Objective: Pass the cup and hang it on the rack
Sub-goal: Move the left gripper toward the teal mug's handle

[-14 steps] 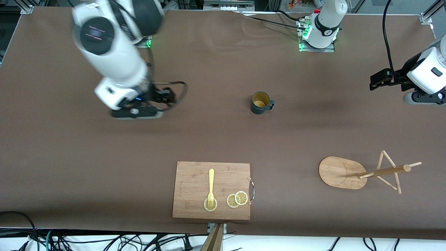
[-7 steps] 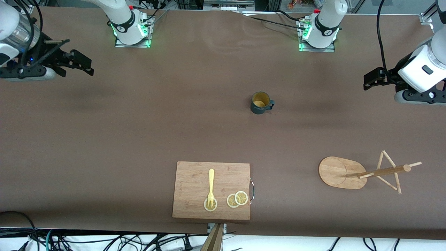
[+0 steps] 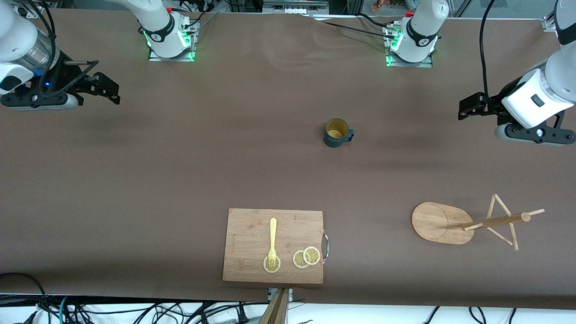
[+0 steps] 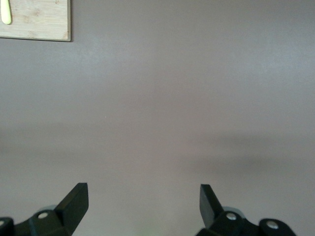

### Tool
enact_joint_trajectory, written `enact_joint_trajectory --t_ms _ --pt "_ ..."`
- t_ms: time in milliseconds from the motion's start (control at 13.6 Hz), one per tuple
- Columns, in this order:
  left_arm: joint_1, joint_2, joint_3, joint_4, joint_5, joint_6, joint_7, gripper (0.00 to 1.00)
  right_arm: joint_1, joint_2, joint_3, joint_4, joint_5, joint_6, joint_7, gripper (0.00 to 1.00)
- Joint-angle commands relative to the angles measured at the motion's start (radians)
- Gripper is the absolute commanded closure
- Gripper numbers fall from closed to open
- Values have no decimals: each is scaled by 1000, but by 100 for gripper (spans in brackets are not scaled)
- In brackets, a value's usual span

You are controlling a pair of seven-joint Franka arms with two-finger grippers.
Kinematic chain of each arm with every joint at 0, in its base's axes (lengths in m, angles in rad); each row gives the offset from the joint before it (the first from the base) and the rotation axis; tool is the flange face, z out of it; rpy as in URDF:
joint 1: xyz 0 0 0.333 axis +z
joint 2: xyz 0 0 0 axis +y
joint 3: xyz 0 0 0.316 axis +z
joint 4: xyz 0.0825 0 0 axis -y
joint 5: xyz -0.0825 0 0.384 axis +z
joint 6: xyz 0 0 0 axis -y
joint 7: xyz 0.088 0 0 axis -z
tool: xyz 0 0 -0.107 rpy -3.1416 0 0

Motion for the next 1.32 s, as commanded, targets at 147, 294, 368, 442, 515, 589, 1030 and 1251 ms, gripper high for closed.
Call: enact_joint_trajectory --t_ms 147,294,368,442,515,589,1030,1251 --pt "-16 -31 -51 -58 -19 -40 118 0 7 64 4 70 -21 3 -7 0" --pt "-35 -54 -87 -125 -19 -40 187 0 10 76 9 85 -13 -11 -3 0" --pt "-39 -53 -114 -136 -19 -40 252 0 16 76 12 88 -15 -5 2 0" --pt "-39 -53 -133 -151 -19 -40 314 0 18 81 13 104 -15 -9 2 0" --pt "-36 -54 -156 -180 -22 -34 386 0 14 87 10 107 -9 -14 -7 0" --pt "-38 -55 -170 -199 -44 -26 475 0 13 87 6 107 -6 -14 -9 0" --pt "-38 -59 -187 -421 -159 202 1056 0 13 90 5 107 -9 8 -9 0" --pt "25 -59 -176 -607 -324 398 1369 0 13 90 6 107 -13 9 -7 0"
